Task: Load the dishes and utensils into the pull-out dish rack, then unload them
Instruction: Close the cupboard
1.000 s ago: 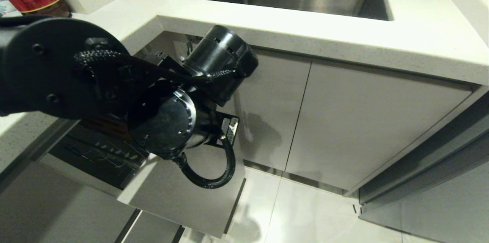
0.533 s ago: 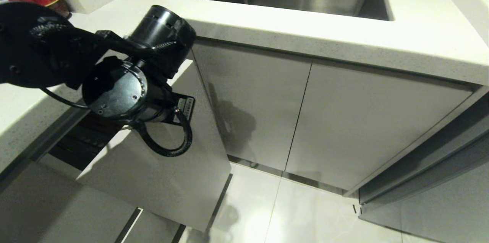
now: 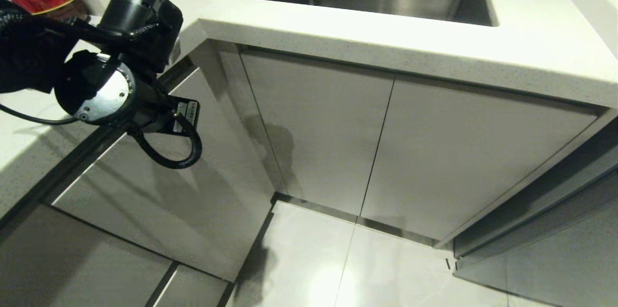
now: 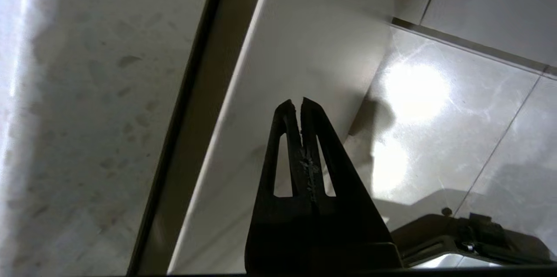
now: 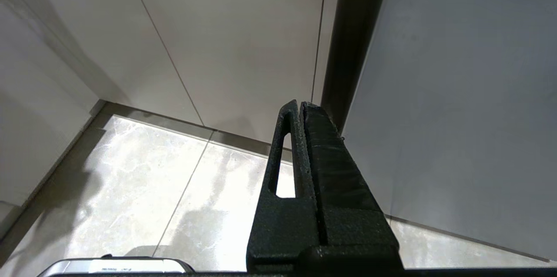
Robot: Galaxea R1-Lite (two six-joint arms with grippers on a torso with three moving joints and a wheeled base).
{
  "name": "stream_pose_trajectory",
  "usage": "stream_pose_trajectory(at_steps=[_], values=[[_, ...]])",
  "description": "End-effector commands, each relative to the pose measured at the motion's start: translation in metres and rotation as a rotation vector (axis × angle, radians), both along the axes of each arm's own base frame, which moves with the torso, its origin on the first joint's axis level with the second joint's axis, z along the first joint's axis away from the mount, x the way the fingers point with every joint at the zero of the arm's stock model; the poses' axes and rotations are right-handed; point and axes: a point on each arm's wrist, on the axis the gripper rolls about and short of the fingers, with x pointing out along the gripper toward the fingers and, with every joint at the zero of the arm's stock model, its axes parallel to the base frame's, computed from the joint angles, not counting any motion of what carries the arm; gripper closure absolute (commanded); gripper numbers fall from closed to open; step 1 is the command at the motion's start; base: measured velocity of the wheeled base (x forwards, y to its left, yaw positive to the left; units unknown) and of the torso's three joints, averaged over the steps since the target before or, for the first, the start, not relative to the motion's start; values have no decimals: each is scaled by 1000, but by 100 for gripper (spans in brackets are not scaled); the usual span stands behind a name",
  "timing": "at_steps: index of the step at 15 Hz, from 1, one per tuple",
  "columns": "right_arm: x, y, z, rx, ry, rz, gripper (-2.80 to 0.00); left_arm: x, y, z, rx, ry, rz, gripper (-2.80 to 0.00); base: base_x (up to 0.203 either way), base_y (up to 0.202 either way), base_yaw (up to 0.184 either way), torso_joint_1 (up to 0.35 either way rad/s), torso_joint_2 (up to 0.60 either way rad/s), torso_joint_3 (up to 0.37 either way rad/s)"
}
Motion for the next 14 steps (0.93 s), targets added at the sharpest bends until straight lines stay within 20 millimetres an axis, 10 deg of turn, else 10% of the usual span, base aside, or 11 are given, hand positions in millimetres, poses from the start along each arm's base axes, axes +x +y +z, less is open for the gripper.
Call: stream_pose_trajectory(at_steps=[1, 9, 14], values=[[2, 0, -7, 0, 28, 1, 0, -1, 2, 1, 1, -2, 7, 0, 0, 0, 0, 0, 0, 0], [2, 0, -7, 0, 26, 0, 0, -29, -20, 9, -42, -17, -148, 0, 0, 0, 0, 0, 0, 0], [2, 0, -7, 0, 26, 0, 0, -77, 2, 56, -310, -159, -425, 0, 0, 0, 0, 0, 0, 0]])
